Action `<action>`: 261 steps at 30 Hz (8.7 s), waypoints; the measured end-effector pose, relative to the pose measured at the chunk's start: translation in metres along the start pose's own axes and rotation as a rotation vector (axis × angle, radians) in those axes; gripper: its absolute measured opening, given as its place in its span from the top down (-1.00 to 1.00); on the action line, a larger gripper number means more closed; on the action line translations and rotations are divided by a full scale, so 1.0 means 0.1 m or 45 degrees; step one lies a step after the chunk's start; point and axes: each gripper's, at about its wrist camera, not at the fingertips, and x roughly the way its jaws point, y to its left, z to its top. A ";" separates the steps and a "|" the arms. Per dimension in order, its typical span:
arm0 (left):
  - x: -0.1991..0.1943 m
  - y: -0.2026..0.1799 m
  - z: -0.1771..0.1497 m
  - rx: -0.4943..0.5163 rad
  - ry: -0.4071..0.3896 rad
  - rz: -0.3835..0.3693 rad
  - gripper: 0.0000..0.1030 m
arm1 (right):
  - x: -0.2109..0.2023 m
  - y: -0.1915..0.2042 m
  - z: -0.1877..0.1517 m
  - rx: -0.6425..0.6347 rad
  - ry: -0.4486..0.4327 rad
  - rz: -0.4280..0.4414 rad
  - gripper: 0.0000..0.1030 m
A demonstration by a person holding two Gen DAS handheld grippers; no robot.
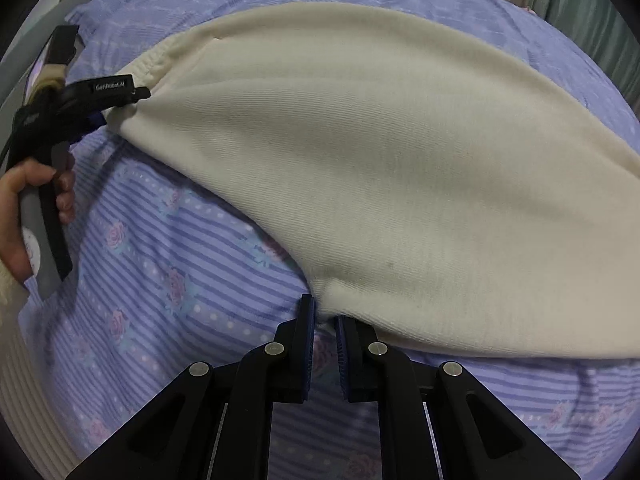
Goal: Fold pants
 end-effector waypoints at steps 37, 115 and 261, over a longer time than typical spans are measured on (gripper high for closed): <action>0.69 -0.16 1.23 0.305 0.410 -0.692 0.85 | -0.67 0.74 1.43 0.096 -0.356 -0.196 0.08; -3.67 -4.90 -1.65 0.612 -0.336 -0.472 -0.89 | -3.41 -4.86 -1.24 0.361 -0.655 -0.366 -0.28; -2.84 -4.85 -1.17 0.508 -0.059 -0.346 -0.89 | -2.31 -4.96 -0.58 0.668 -0.613 -0.213 0.65</action>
